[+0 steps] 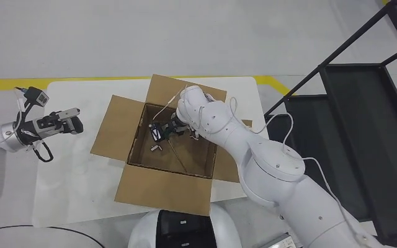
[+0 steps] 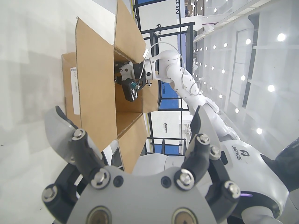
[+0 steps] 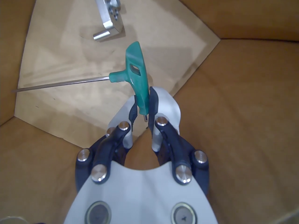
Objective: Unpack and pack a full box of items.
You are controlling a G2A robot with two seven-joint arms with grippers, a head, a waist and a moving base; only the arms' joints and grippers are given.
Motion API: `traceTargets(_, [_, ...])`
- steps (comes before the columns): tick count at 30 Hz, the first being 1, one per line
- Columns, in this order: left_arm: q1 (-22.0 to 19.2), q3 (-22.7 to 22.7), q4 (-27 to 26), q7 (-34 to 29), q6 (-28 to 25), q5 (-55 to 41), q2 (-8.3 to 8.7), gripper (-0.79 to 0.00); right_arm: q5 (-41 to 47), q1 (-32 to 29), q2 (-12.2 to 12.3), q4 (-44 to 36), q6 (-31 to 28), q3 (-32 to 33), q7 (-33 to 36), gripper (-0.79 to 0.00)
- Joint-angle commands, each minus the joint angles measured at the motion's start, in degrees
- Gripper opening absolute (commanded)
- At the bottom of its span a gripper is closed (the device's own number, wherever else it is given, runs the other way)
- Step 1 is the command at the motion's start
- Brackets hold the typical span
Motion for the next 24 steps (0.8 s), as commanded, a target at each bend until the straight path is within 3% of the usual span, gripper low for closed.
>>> traceTargets(1, [-0.10,0.14,0.06,-0.03,-0.06,-0.10,-0.03,0.000,0.11,0.20,0.52,-1.35,-0.16,0.33,0.16,-0.785])
traceTargets(9, [-0.18,0.40,-0.25,-0.09,-0.22,-0.19,-0.05,0.000,0.58,0.35,4.02,-10.05,1.11,3.04,4.76,-0.785])
traceTargets(15, [-0.18,0.77,-0.93,0.04,-0.06,-0.18,-0.10,0.000,1.19,-2.06,8.59,-23.40,1.36,7.54,14.75,-0.785])
traceTargets(24, [-0.36,1.25,-1.53,-0.18,0.13,0.08,-0.13,0.000,2.63,-17.54,18.11,-54.04,-1.69,21.13,33.83,-0.785])
